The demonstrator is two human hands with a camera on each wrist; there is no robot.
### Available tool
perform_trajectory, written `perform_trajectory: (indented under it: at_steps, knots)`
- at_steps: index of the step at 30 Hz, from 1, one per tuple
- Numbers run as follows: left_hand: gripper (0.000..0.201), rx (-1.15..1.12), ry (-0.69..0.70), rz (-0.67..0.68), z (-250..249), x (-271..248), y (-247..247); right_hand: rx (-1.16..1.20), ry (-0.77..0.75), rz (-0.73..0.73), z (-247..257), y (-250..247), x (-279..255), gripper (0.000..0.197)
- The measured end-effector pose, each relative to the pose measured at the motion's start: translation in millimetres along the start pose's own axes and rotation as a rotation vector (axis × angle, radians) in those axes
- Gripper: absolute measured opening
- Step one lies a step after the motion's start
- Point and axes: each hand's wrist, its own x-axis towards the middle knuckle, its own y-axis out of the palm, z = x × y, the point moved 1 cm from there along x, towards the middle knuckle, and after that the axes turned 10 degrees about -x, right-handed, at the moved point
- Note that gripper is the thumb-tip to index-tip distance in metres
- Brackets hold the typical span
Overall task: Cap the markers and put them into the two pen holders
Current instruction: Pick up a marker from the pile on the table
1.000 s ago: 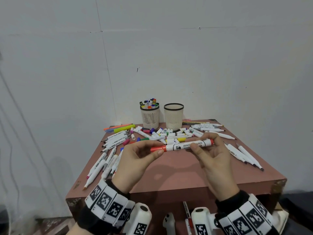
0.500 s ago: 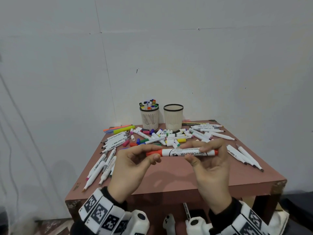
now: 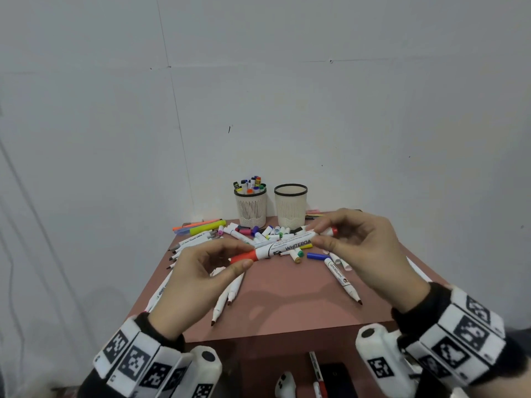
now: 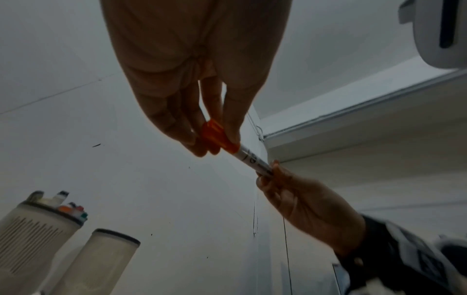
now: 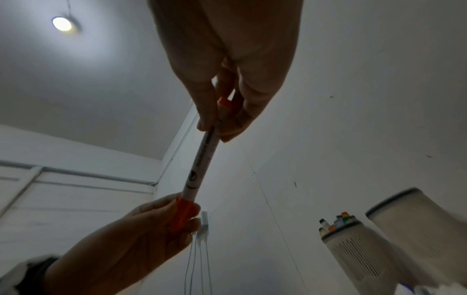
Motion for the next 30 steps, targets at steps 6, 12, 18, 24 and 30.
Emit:
perform_trajectory:
  at_steps: [6, 12, 18, 24, 30]
  knots:
    - [0.018, 0.113, 0.027, 0.100, -20.1, 19.2, 6.0, -0.089, -0.028, 0.110, 24.5, -8.3, 22.6, 0.014]
    - [0.025, 0.128, 0.049, 0.207, -50.1, 46.2, 18.1, -0.169, -0.067, 0.204, 43.9, -12.8, 42.4, 0.016]
    - [0.019, 0.089, 0.022, 0.203, -59.3, 68.9, 28.3, -0.264, -0.110, 0.225, 51.8, -16.8, 58.5, 0.016]
    - [0.014, 0.281, 0.005, 0.243, -42.3, 78.5, 21.4, -0.289, -0.066, 0.232, 33.0, -22.7, 66.1, 0.032]
    - [0.012, 0.158, -0.122, 0.051, -17.9, 98.3, -3.1, -0.436, 0.024, 0.215, -11.0, -30.9, 68.7, 0.033]
